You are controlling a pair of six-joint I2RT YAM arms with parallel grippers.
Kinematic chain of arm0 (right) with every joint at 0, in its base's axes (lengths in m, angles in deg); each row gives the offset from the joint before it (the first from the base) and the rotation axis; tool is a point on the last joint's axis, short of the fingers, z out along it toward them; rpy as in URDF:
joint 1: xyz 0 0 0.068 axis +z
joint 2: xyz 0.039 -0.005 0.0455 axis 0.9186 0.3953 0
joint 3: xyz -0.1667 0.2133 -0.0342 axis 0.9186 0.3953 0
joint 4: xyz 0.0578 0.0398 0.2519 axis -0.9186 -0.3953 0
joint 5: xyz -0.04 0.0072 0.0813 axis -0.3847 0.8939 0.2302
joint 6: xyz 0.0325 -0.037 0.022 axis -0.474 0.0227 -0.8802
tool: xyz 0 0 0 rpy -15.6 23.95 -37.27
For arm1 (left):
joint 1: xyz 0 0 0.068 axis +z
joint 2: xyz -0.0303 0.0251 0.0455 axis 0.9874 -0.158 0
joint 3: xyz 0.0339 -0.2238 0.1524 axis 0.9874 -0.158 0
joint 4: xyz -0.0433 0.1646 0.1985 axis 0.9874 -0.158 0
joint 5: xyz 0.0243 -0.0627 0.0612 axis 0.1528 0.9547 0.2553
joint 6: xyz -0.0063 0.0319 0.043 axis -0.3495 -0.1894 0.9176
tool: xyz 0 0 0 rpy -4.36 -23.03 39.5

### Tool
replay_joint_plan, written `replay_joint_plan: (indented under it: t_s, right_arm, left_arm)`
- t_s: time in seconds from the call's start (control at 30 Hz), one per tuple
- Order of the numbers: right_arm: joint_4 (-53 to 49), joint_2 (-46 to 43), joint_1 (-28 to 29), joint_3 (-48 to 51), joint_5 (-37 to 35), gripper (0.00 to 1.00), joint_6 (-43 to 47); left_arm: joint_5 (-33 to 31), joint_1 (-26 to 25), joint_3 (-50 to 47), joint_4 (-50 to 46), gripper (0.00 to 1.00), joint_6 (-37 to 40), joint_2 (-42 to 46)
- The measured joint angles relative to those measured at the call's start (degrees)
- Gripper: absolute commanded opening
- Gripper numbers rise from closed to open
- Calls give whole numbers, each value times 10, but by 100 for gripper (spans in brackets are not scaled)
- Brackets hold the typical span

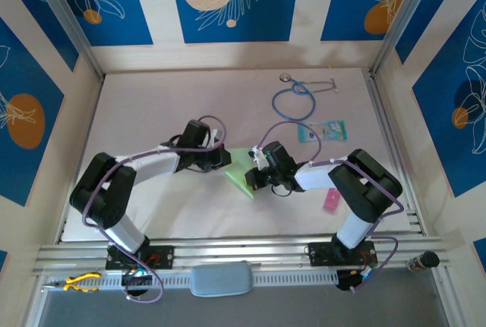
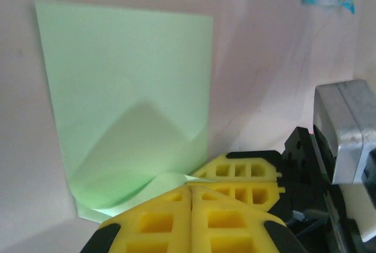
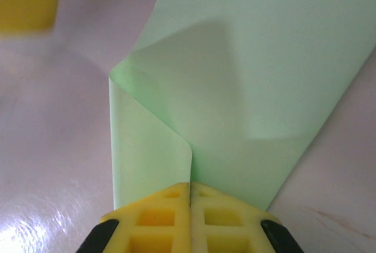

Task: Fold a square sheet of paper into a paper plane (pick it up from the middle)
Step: Third fold the triangle at the center of the table.

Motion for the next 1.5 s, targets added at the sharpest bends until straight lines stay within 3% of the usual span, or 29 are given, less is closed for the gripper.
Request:
replay_joint_plan:
  t_s: [0.2,0.5,1.5]
  right_arm:
    - [0,0,2,0,-3,0,0]
    - [2,0,7,0,-12,0,-4]
    - [3,0,8,0,-15,1,-4]
  left_arm:
    - [-3,-43,-92,144,0,-108,12]
    - [-26,-70,-143,282,0,-190,-26]
    - [-59,-72,-158,303,0,-202,-56]
